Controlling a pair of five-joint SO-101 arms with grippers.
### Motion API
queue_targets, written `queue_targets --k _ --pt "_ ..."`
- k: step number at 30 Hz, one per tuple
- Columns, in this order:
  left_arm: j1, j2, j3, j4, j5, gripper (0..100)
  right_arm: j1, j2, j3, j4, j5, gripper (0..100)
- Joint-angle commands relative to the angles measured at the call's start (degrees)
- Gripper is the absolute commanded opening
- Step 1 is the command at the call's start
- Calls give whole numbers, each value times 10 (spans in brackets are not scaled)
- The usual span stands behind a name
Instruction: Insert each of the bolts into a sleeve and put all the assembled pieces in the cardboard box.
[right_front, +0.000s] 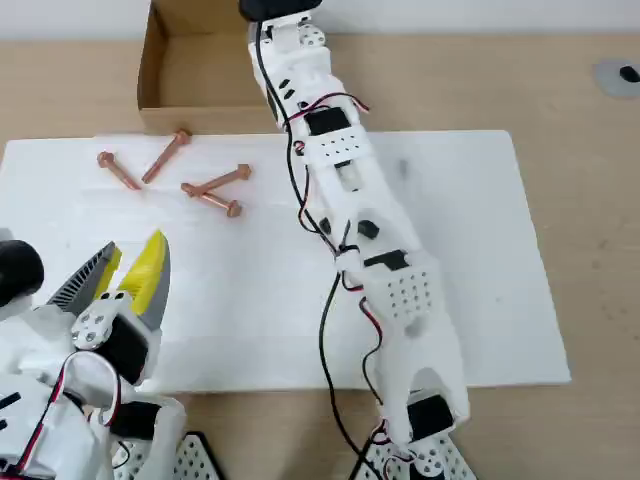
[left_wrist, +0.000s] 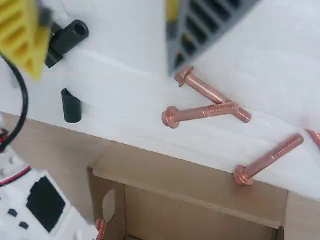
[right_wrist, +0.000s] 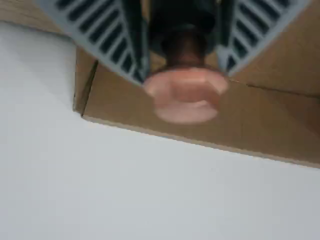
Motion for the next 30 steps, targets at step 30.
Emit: queue_targets --k 30 --pt "-7 0 10 -1 -4 175 -2 7 -87 40 -7 300"
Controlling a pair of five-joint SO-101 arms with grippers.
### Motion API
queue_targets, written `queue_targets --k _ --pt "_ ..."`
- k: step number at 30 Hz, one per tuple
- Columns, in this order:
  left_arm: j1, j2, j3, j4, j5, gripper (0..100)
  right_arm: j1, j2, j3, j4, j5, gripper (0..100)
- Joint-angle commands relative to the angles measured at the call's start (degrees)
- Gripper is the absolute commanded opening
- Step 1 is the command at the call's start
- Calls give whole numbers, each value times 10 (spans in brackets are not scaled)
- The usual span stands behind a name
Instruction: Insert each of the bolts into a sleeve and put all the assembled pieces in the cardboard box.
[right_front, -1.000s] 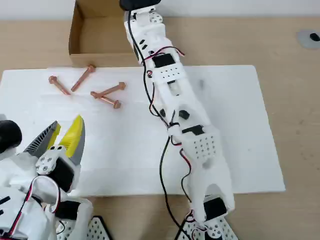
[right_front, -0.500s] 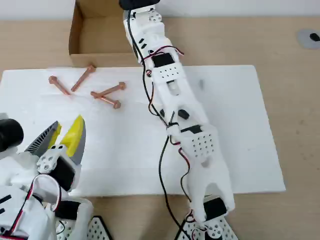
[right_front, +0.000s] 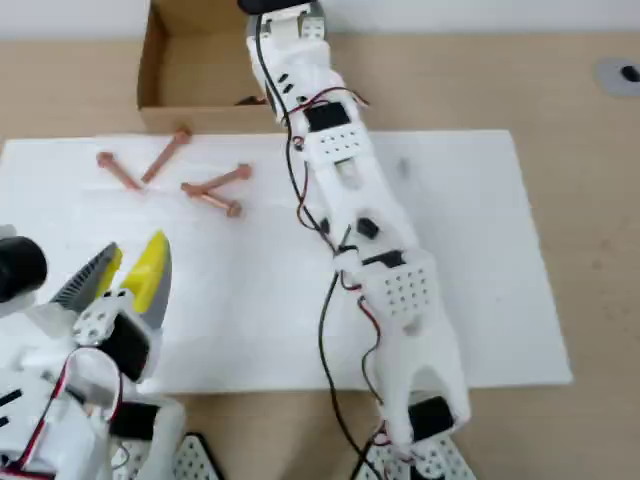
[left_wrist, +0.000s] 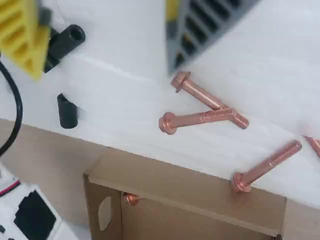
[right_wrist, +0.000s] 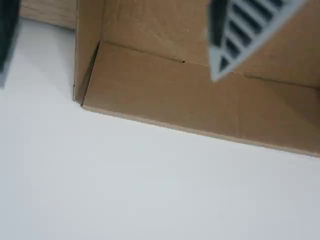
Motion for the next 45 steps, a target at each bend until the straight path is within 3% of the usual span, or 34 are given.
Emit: queue_targets --k 1,5,11,18,23,27,33,45 --pt "-7 0 -1 -1 -4 175 -1 -11 -37 1 -6 300" --pt "-8 5 2 0 -4 175 7 -20 -41 60 -6 300" --pt "-13 86 90 -38 12 174 22 -94 -44 400 -7 300" --pt "-156 327 55 -175 76 174 36 -182 -64 656 3 300" --pt "-200 544 -34 -207 88 174 25 -195 -67 806 80 300" --pt "-211 729 -105 -244 97 174 23 -195 -67 849 86 300" --pt "-226 921 -251 -260 200 174 22 -196 -67 873 86 300" --pt "-225 1080 -416 -264 216 174 18 -194 -64 905 90 300"
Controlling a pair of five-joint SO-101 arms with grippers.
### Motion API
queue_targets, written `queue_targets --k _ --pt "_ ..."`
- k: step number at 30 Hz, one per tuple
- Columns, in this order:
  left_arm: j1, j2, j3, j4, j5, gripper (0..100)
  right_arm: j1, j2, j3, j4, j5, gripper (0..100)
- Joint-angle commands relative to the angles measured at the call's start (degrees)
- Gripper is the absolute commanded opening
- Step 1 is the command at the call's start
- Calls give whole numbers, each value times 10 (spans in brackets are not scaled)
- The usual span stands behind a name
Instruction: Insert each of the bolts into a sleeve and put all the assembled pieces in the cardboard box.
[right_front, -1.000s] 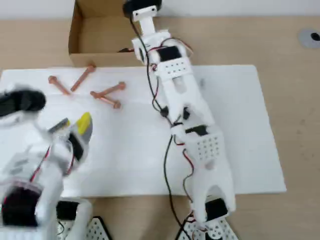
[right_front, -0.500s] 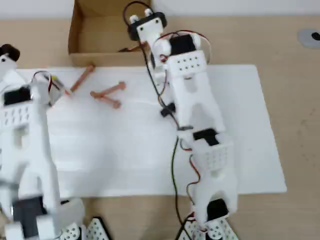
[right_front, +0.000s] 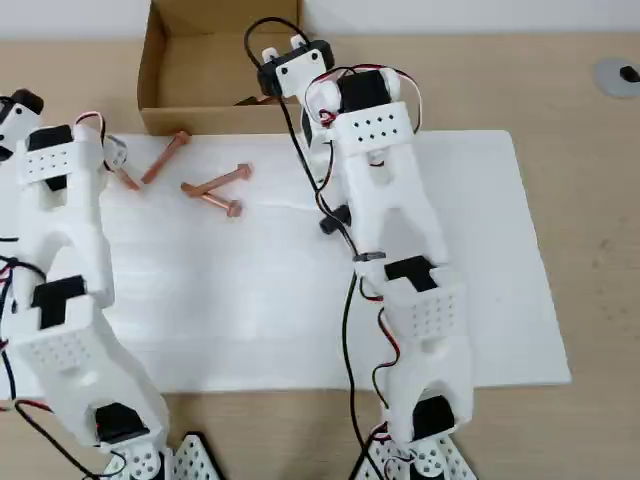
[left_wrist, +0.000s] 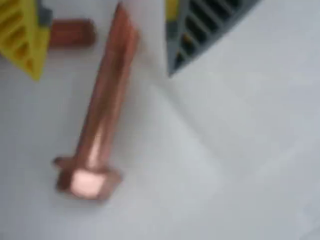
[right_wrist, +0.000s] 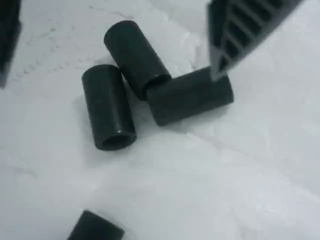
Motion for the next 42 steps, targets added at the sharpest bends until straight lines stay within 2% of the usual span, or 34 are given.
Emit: queue_targets --k 1,9,21,28,38,42 --pt "-6 10 -60 -8 4 174 -7 -46 -25 8 8 300" --pt "-5 52 -87 -36 20 174 -7 -47 -25 8 6 300" --pt "-2 60 -93 -33 21 174 -7 -49 -25 9 5 300" --pt "-2 113 -104 -33 32 174 -4 -50 -29 9 4 300" --pt "-5 197 -207 3 31 174 -5 -51 -29 10 4 300" --pt "-5 221 -265 68 31 174 -7 -51 -29 10 4 300"
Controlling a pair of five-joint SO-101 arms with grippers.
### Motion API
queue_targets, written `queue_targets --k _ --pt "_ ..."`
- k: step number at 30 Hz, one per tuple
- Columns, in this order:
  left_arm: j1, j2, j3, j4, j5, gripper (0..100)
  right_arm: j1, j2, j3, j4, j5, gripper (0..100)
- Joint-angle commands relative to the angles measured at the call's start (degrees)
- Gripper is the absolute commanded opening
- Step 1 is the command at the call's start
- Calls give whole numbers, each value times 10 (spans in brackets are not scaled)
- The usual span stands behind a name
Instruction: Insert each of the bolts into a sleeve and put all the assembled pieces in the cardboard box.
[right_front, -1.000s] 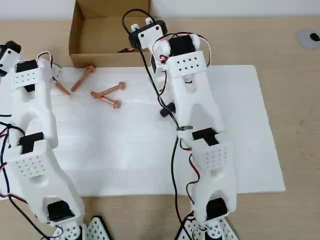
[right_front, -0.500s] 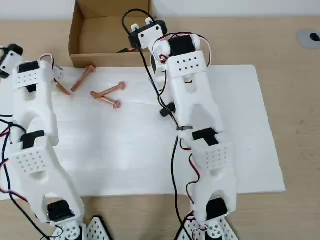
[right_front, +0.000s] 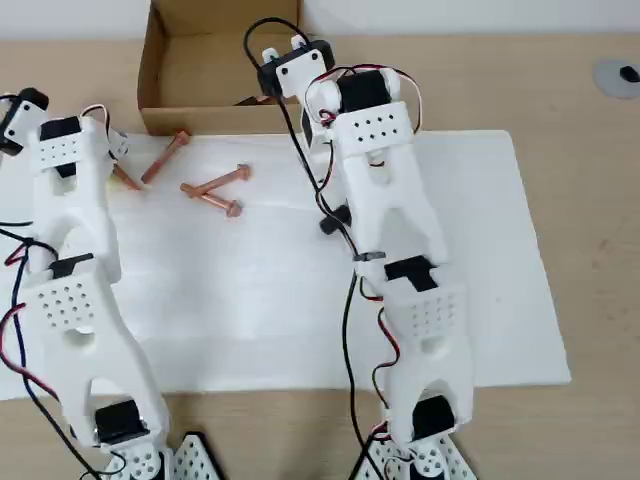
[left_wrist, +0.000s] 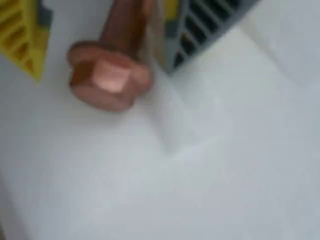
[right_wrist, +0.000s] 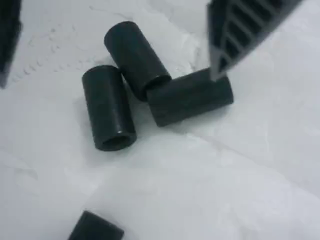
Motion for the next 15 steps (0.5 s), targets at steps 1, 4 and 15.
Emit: queue_targets --k 1,4,15 --pt "-4 18 -55 44 1 174 -7 -51 -30 8 4 300" --pt "-4 39 -86 92 1 174 -5 -51 -30 8 4 300" --pt "-22 69 -193 240 -53 60 -5 -88 -28 8 4 300"
